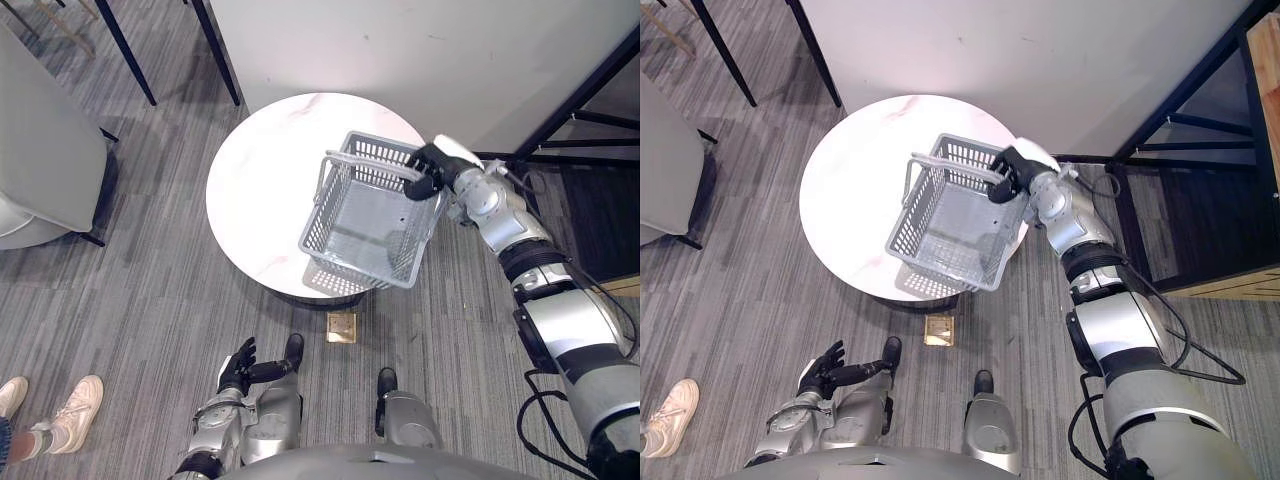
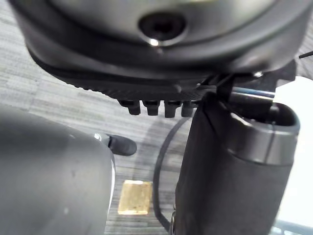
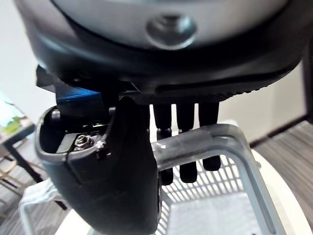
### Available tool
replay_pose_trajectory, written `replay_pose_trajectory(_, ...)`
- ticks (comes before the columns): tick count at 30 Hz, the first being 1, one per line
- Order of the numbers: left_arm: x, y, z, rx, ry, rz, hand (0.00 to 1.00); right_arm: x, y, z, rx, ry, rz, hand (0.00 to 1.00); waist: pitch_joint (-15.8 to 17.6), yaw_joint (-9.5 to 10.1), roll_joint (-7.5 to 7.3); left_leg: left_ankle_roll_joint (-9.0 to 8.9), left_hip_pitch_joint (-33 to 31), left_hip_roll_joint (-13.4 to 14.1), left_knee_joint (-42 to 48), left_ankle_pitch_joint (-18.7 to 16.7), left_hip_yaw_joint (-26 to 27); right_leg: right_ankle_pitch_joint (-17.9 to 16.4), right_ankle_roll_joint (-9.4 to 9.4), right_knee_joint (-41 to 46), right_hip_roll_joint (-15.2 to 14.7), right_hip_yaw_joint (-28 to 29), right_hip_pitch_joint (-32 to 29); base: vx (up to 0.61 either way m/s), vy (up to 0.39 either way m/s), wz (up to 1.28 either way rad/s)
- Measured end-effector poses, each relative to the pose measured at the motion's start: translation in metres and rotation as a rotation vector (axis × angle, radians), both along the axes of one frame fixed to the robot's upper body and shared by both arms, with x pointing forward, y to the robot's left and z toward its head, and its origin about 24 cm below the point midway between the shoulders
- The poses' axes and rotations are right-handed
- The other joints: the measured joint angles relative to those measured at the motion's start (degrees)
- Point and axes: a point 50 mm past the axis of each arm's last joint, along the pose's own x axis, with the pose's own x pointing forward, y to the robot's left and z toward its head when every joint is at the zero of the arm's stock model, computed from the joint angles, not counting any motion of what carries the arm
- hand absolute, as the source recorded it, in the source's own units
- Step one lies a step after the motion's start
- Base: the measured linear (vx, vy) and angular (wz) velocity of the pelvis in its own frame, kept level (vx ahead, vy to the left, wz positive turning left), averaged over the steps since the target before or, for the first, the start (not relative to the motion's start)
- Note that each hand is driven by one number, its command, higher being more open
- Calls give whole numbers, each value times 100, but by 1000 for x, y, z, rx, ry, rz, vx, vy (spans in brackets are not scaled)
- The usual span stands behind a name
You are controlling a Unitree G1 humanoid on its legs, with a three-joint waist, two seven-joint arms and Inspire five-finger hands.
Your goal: Pick vegetable in the basket
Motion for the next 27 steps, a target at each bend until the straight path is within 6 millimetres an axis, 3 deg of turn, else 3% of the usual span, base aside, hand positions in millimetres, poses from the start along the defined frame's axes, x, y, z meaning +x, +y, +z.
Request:
replay_pose_trajectory(6,-3,5,-1,6,19,27,100,-12,32,51,-120,-218,178,0,-22,-153,-99,-45,133,86,-4,-47,172,13,6,-2,88,184,24,-4,-22,-15)
replay_pose_trajectory(11,-7,9,-3,34,41,25,100,-34,43,72,-170,-341,310,0,-66,-303,-235,-96,272,206,-21,-111,368,57,-20,-83,208,360,91,-8,-29,-24)
replay_pose_trajectory(16,-16,19,-6,74,80,14,100,-61,45,37,-107,-290,423,0,-367,-434,-541,-149,398,335,-19,-210,579,108,-60,-200,347,567,153,34,-22,-24)
replay_pose_trajectory(18,-19,21,-7,78,91,14,100,-72,35,18,-62,-240,417,0,-452,-450,-646,-159,500,363,-20,-250,689,121,-66,-223,374,663,201,30,-3,-25)
replay_pose_trajectory(24,-29,19,-11,62,120,22,100,-89,-7,-7,40,-179,273,0,-677,-498,-628,-136,691,355,-24,-331,933,189,-20,-310,374,914,287,-1,19,-22)
replay_pose_trajectory(27,-40,19,-14,55,148,29,100,-103,-31,-22,69,-148,184,0,-861,-631,-612,-143,799,353,-26,-391,1065,199,-8,-387,378,1052,338,-18,13,-20)
